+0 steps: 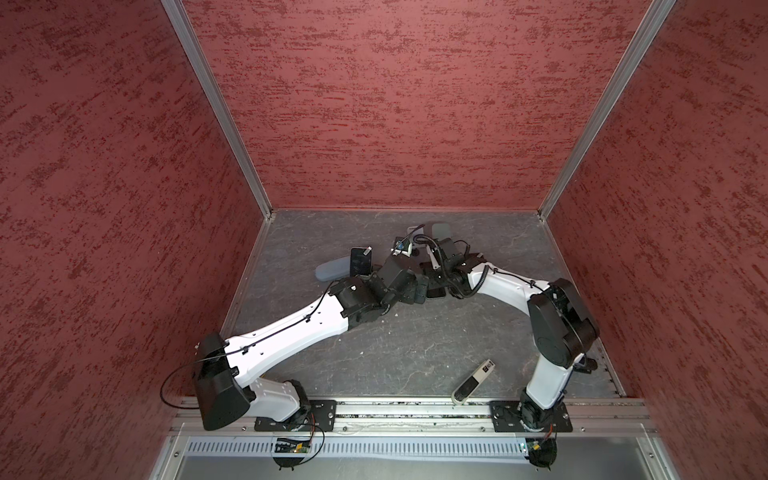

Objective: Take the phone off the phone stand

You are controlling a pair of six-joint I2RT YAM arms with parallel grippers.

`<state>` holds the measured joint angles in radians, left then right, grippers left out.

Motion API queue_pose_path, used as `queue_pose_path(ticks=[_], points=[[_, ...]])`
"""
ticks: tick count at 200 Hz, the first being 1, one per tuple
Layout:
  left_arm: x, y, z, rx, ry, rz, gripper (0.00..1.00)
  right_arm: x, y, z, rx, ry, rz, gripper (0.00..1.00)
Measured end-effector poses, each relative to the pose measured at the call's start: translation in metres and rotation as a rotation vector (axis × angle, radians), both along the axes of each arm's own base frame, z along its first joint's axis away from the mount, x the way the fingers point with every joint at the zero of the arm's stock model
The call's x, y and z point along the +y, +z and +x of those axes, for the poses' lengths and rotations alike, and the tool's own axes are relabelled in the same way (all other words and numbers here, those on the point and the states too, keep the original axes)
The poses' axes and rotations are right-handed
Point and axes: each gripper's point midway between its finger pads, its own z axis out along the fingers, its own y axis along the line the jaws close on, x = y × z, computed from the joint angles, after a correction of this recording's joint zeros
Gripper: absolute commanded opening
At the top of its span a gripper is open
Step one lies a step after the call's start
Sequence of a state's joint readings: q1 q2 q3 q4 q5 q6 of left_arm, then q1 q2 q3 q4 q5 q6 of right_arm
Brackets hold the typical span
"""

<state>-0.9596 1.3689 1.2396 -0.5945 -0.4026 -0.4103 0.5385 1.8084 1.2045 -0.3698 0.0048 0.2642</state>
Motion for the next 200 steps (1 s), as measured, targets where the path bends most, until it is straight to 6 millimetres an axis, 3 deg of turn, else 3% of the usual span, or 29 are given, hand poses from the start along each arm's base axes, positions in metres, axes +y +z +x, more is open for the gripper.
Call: queue_pose_path(ticks=[127,200], points=[[0.010,-0.015,-0.003,0.001,0.014,0.025,0.99,0.033,0.002,0.001,0.019,0.079,0.068,0.91],[0.017,-0.003,-0.005,-0.024,0.024,-0.003,0.99,0.052,-0.001,-0.001,0.032,0.115,0.086,0.91]])
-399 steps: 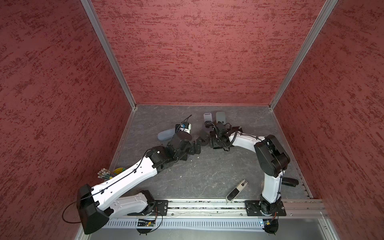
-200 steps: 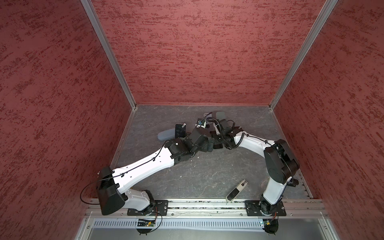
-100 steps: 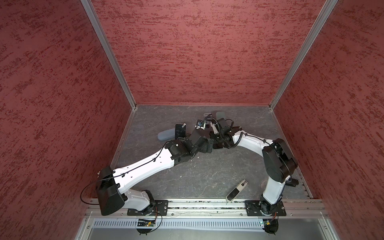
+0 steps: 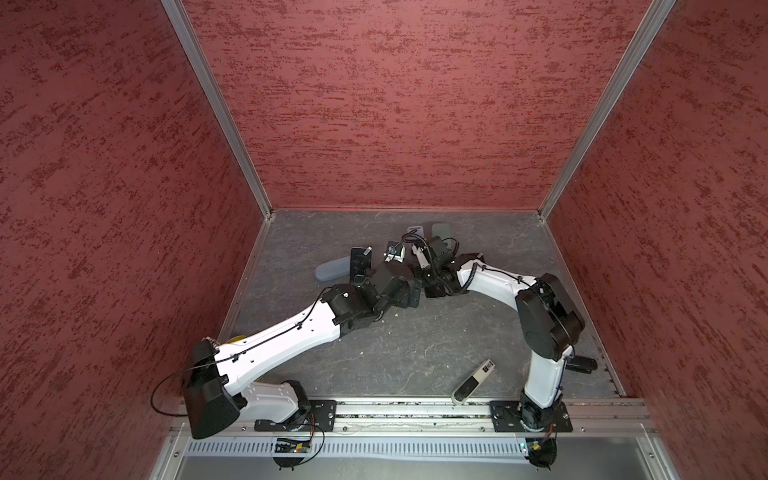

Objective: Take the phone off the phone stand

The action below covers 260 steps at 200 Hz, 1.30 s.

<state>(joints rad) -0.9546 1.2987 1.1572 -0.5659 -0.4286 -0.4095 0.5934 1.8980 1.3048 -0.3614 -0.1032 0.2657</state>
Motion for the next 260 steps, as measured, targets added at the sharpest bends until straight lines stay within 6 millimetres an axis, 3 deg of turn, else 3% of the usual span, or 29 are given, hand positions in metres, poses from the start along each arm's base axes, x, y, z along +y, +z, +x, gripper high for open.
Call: queue_pose_path(ticks=[117,201,260], points=[[0.005,-0.008,-0.001,0.008,0.006,0.010,1.00,0.029,0.003,-0.013,0.033,0.064,0.061,0.91],[0.004,-0.005,0.000,0.006,0.005,0.006,0.99,0.019,0.007,-0.004,-0.004,0.008,0.022,0.93],[0.002,-0.001,0.001,0.000,0.002,-0.001,0.99,0.011,0.016,-0.001,-0.093,0.114,-0.065,0.96]])
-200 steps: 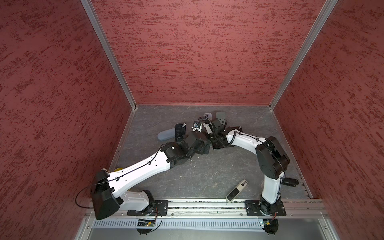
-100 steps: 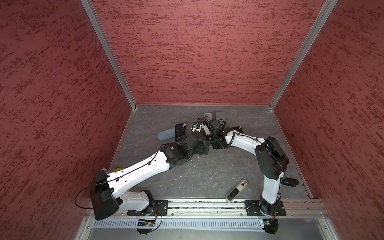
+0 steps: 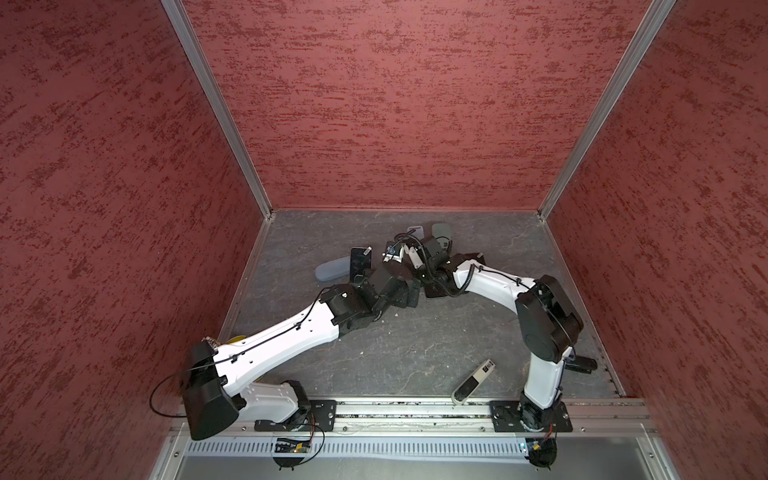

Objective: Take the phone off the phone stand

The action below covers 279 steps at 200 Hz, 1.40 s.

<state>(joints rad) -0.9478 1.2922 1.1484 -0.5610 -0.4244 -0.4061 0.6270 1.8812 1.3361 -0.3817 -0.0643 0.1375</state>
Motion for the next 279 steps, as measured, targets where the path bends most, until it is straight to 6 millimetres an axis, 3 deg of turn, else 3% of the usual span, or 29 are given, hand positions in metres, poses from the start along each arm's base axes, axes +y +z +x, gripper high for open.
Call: queue_pose_path(ticks=[89,150,231,279], points=[[0.004,0.008,-0.002,-0.014,0.001,-0.019,1.00,0.007,0.019,0.011,-0.135,0.336,-0.075,0.99],[0.015,0.013,-0.008,-0.028,0.014,-0.037,0.99,0.004,-0.010,0.013,-0.089,0.487,-0.088,0.97],[0.019,0.008,-0.007,-0.027,0.029,-0.017,1.00,0.011,-0.012,0.020,-0.117,0.560,-0.087,0.94],[0.021,0.007,-0.007,-0.024,0.035,-0.011,1.00,0.012,-0.025,0.021,-0.101,0.581,-0.101,0.83]])
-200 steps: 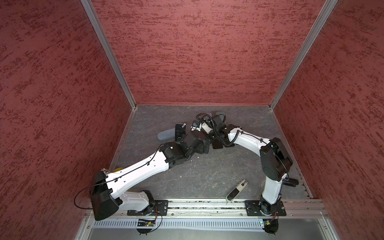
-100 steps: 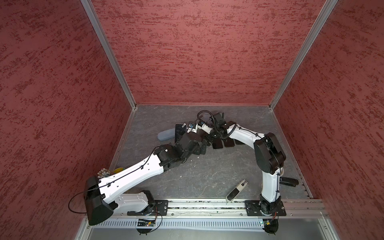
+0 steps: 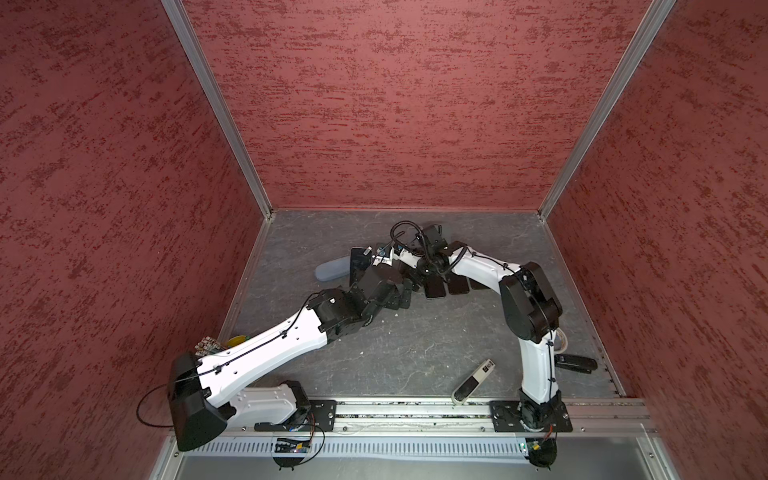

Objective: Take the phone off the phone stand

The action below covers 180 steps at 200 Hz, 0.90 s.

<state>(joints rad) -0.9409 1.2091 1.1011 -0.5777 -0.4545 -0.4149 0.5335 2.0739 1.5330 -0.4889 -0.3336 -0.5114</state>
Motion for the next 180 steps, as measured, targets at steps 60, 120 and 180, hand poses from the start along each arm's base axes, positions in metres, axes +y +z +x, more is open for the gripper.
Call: queue_pose_path(ticks=[60,120,180], points=[[0.002,0.000,-0.001,0.002,0.006,0.000,0.99,0.004,0.011,0.007,-0.027,0.008,0.010,0.63],[0.008,-0.002,0.001,0.003,0.022,0.001,0.99,0.004,0.012,0.009,-0.016,-0.024,0.021,0.47],[0.017,-0.004,0.000,0.002,0.034,-0.001,1.00,0.005,0.016,0.022,0.007,-0.171,0.071,0.47]])
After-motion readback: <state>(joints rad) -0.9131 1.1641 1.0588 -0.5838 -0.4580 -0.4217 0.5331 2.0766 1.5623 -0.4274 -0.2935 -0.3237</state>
